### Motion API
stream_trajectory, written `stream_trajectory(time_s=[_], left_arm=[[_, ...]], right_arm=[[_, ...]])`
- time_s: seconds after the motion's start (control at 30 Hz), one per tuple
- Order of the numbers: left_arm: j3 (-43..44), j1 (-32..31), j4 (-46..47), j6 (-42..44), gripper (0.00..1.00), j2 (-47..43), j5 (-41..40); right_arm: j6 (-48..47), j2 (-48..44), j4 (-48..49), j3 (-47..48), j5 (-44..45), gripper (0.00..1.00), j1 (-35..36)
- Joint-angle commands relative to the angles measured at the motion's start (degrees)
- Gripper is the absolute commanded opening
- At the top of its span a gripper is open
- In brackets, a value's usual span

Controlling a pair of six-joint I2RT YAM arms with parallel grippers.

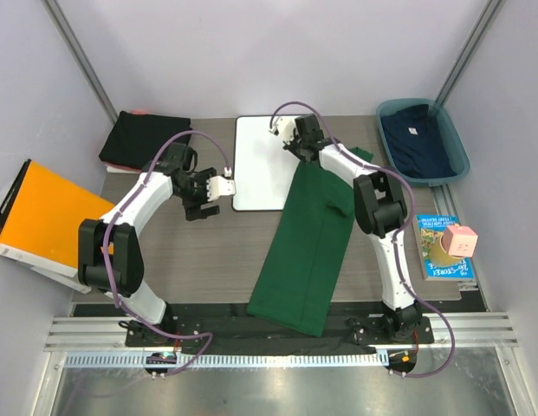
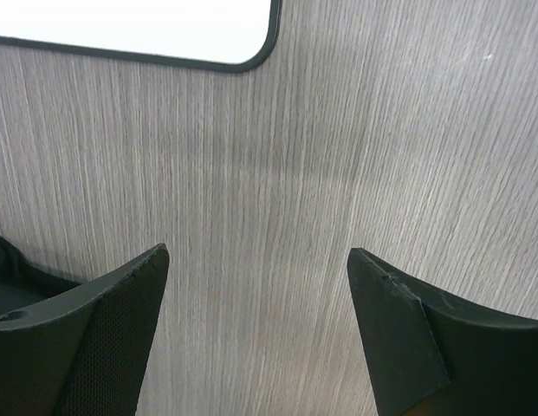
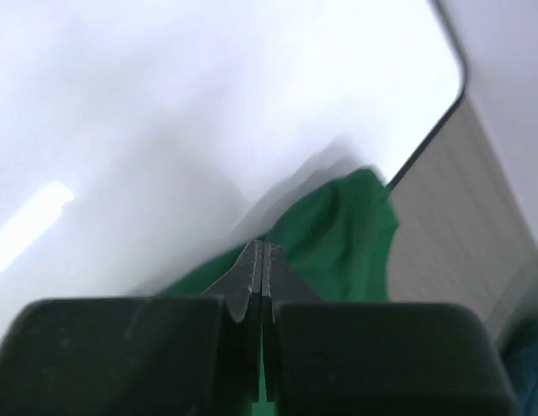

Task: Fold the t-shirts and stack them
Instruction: Rotate the tshirt 90 degrees

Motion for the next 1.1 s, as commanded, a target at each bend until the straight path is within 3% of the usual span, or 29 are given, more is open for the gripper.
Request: stream_trajectory(time_s=[0.0,0.27,0.5,0.87,1.07], left_arm=[[3.45,0.0,-2.2,-0.76,0.84,-0.11,-2.92],[6.52,0.26,-5.37,5.38,0.84,2.43,-4.6],[12.07,0.53,-5.11,4.07,0.84,7.18,-3.28],[11.37,0.53,-4.15,3.19,0.84,7.8,-2.48],[11.46,0.53,-3.53,2.75,0.84,8.59,-2.75]], right_arm=[[-0.25,5.86,4.37,10.86,5.62,0.01,-1.58],[3.27,4.47,11.22,9.3,9.75,0.01,-3.69],[0.19,5.51,10.7,7.36,9.49,0.01,-4.04],[0.28,11.93,7.45,12.45,5.98,0.01,-3.6],[0.28,19.56,6.13,21.49,4.66,0.01,-3.25]])
